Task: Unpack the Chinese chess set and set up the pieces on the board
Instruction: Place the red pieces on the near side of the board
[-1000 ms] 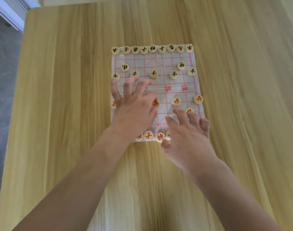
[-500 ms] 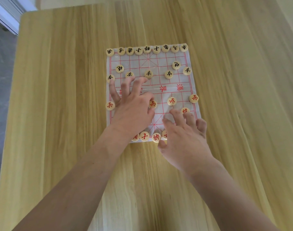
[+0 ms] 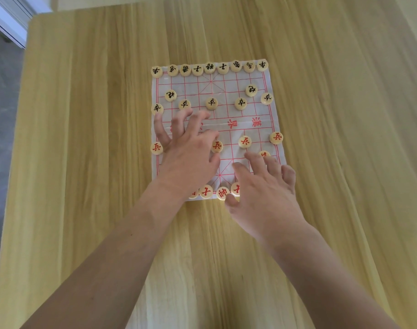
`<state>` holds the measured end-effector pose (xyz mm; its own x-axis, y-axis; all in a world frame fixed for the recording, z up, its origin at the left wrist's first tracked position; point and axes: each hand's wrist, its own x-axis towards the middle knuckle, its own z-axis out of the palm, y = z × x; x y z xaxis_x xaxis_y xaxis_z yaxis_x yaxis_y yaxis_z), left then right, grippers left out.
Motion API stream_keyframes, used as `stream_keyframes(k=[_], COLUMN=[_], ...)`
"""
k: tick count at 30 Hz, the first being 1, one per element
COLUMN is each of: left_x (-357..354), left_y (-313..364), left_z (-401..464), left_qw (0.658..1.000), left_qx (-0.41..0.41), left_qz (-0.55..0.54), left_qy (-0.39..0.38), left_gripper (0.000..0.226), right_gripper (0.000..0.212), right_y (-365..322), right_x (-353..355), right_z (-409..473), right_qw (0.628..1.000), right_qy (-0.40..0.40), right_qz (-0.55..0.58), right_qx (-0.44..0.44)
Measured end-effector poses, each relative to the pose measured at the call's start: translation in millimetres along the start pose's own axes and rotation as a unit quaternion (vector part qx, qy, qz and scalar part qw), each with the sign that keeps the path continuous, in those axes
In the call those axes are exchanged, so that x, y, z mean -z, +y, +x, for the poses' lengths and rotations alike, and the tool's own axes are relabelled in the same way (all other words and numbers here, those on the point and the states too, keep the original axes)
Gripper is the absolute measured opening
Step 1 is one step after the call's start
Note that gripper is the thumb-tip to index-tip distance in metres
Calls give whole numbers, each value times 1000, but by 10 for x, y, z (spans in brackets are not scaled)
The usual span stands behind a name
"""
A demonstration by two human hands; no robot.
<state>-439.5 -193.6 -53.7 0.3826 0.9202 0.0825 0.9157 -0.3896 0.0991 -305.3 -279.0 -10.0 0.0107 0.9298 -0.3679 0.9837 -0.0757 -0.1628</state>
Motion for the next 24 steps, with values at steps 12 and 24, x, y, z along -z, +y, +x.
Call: stream_keyframes(k=[12,24], left_x=[83,194], left_y=[70,339], left_z=[-21,32], left_qw=[1000,999], left_qx=[9,-3], left_qz=[-10,-39], left_qy=[7,-23], left_gripper=[38,46], right_gripper=[51,58], right_y=[68,339], right_x=[72,159], right_z=[-74,-271], right_qw=[999,997], right_qy=[32,30], right_qz=[8,52], right_qx=[-13,-56])
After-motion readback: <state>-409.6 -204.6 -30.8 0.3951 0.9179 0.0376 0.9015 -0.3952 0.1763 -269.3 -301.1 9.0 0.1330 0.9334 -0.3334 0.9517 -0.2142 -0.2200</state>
